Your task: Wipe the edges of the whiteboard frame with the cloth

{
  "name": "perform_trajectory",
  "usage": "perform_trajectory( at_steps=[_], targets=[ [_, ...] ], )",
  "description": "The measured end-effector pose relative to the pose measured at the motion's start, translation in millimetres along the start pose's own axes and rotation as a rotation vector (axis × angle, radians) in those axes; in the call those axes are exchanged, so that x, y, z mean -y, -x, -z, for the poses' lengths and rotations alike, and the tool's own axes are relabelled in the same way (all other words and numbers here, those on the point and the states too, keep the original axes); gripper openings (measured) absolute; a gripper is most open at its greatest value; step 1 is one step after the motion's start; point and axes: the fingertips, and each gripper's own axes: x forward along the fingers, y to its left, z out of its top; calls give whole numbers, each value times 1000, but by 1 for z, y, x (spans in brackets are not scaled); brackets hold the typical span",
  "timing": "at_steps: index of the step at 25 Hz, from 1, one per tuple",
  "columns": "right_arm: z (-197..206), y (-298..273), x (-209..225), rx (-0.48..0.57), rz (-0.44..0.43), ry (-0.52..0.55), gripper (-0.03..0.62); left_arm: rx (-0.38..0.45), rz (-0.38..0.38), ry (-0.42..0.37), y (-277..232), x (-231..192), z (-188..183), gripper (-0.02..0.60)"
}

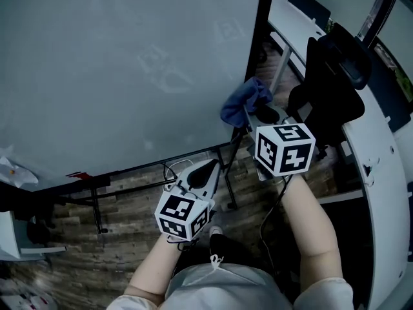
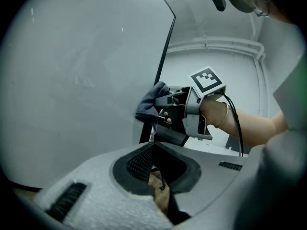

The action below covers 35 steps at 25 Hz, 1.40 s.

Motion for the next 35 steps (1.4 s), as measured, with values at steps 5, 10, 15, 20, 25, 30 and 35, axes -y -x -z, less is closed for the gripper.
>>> perform_trajectory(
  at_steps=[5,10,15,20,25,30,35],
  targets=[
    [32,-8,5,-52,8,-32,60,-26,-12,22,-3,-6,16,18],
    [66,-15,13,-82,27,-47,60,-56,-26,50,-5,-12,36,18],
    [96,-21,15,-128,47,-62,60,-80,-45,76,-6,-20,55,18],
    [144,-31,24,-209,59,-96,60,-98,-66,91,-9,-30,72,18],
    [178,-41,27,-264,63,-45,60,-128,-107,101,-7,-48,101,18],
    [216,-49,29,-320,85,-90,60,-144,-139,160,-9,-65,124,18],
    [244,-59,29,-364,89,-133,60,-161,-172,183,-11,-78,141,18]
  ],
)
